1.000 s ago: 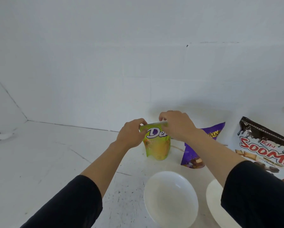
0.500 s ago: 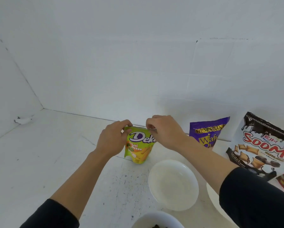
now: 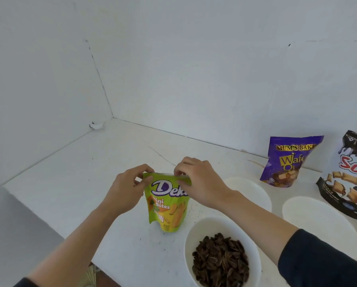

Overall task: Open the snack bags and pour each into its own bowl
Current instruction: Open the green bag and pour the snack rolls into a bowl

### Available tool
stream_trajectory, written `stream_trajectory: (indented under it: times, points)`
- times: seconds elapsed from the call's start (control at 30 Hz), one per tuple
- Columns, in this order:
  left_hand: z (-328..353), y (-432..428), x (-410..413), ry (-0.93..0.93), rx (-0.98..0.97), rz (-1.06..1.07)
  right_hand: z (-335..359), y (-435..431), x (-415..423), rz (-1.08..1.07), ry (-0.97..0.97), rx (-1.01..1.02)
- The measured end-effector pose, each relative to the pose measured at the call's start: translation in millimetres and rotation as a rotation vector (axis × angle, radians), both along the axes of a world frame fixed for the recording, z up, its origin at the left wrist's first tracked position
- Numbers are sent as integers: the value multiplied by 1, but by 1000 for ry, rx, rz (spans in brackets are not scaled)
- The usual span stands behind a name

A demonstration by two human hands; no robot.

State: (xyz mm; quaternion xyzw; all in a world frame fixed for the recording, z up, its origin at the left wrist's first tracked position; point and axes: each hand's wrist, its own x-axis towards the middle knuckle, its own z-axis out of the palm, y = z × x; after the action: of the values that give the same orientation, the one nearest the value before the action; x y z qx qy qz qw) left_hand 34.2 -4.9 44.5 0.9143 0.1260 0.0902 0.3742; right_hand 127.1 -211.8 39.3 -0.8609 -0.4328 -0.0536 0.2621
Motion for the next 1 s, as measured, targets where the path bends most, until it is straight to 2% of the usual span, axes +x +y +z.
stream_trajectory:
  times: [0.33, 0.47, 0.57, 0.7, 1.0]
  points:
    - [14, -10, -35, 93, 49, -66, -2, 15, -39, -11, -70, 25]
    - [19, -9, -32, 110, -127, -72, -7, 24, -53, -39, -101, 16]
    - [24, 0, -31, 194, -274, -86, -7, 26, -56, -34, -106, 38]
    - [24, 11, -27, 294, -346, -102, -4, 26, -53, -25, -121, 23]
    - [12, 15, -14, 157, -92, -109, 5, 24, -41, 96, -136, -119]
